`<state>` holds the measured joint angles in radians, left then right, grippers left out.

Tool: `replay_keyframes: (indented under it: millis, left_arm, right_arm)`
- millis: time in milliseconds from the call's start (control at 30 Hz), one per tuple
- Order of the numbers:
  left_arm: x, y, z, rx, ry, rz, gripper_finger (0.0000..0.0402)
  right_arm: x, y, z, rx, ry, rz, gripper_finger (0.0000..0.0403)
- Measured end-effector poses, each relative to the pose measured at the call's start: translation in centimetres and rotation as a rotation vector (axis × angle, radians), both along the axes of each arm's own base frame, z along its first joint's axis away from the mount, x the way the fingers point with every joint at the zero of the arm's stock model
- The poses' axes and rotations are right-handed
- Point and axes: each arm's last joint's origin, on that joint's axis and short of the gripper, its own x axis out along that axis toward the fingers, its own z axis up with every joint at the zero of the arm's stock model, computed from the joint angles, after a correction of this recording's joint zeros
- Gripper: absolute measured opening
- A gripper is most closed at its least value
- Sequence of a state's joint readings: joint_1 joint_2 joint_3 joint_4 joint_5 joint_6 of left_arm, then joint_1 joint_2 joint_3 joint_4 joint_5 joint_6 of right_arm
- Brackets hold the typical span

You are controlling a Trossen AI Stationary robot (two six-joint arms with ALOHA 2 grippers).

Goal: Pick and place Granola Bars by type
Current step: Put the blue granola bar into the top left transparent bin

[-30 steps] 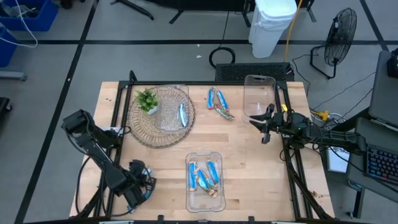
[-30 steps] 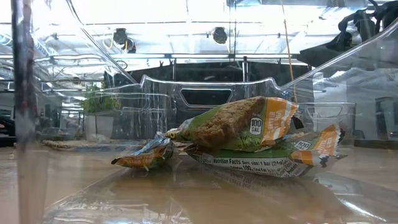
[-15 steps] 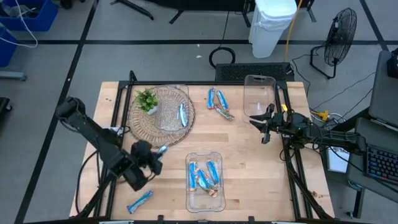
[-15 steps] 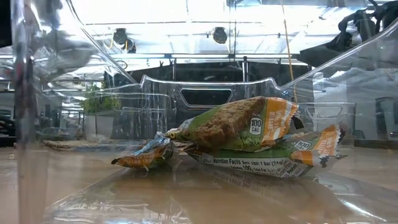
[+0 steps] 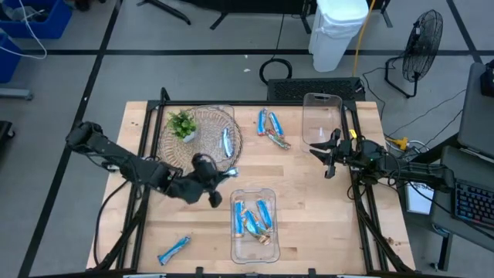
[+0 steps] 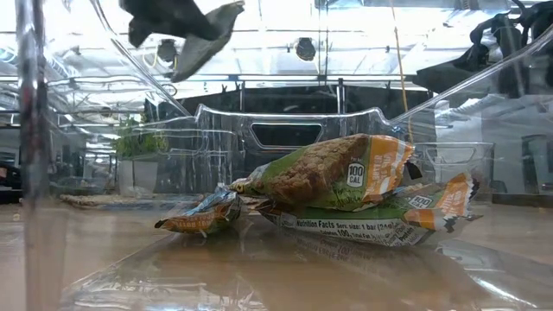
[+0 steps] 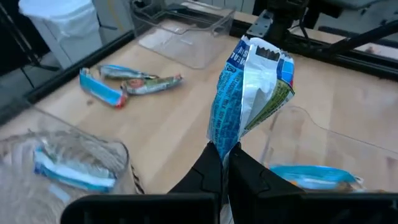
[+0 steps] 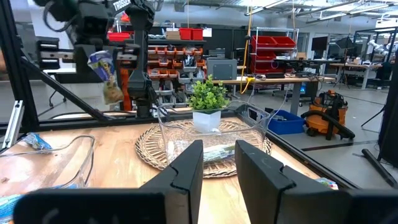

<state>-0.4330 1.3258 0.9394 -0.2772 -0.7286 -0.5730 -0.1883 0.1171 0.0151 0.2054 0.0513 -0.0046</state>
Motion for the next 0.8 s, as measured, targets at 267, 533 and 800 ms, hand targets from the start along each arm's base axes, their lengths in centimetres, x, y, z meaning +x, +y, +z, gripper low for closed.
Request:
replay_keyframes:
  millis: [267, 533, 800]
  left_arm:
    - [1.7, 3.5, -0.1, 0.044, -0.021, -0.091, 0.0008]
    - [-0.5, 6.1, -1.3, 0.193, -0.346, -0.346, 0.0008]
    - [-7.4, 10.3, -1.5, 0.226, -0.696, -0.226, 0.0008]
  right_arm:
    - [0.0, 0.0, 0.0, 0.000, 0.000, 0.000, 0.0084]
    - [0.0, 0.0, 0.0, 0.000, 0.000, 0.000, 0.0084]
    - [0.0, 0.0, 0.0, 0.000, 0.001, 0.000, 0.0084]
